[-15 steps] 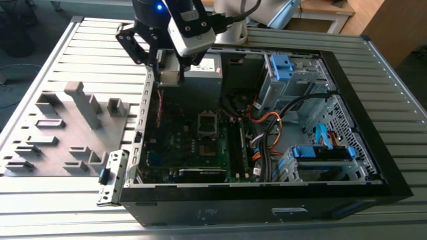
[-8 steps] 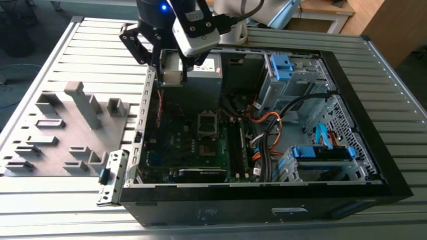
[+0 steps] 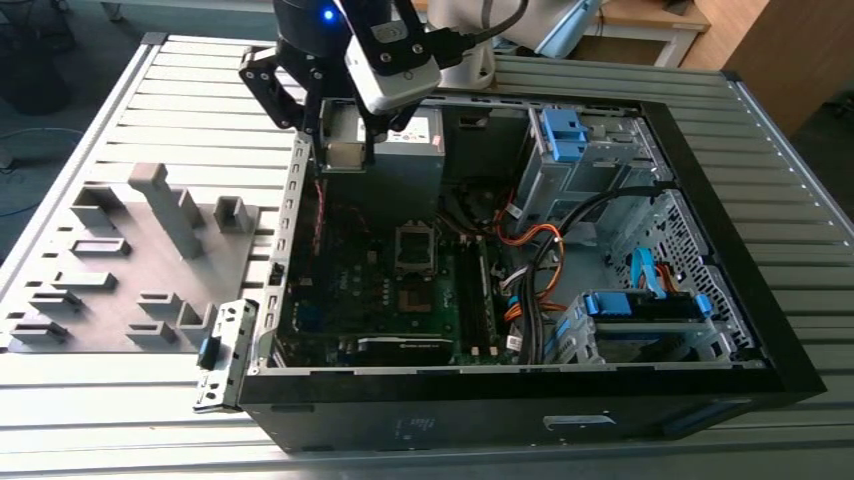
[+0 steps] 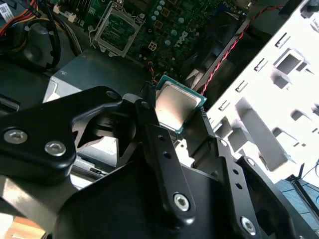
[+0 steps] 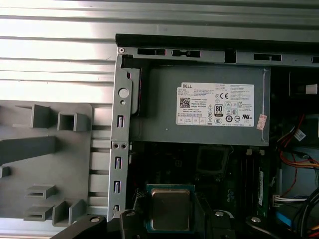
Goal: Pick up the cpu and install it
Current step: 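Pick up the cpu and move it towards the insertion slot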
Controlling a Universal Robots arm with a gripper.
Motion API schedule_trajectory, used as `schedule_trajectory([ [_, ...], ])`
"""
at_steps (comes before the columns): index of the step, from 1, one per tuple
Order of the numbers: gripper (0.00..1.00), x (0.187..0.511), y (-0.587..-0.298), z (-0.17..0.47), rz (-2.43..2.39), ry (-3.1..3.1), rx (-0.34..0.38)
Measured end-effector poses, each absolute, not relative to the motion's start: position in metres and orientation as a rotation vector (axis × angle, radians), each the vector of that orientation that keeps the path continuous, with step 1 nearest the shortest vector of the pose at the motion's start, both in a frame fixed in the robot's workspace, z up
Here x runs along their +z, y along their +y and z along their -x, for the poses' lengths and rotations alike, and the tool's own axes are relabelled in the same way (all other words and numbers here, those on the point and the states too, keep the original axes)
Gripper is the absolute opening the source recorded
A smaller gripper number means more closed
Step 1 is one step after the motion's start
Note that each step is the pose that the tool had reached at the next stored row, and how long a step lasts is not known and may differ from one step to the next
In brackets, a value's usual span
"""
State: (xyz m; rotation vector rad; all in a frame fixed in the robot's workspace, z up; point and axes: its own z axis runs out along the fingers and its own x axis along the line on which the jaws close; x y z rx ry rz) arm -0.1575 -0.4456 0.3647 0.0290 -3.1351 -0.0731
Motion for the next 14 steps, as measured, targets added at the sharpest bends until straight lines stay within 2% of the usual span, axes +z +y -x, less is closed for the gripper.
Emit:
schedule_trajectory([
  [14,0.47,0.364,-0.446,0.139,-0.029,-3.135,-0.073],
])
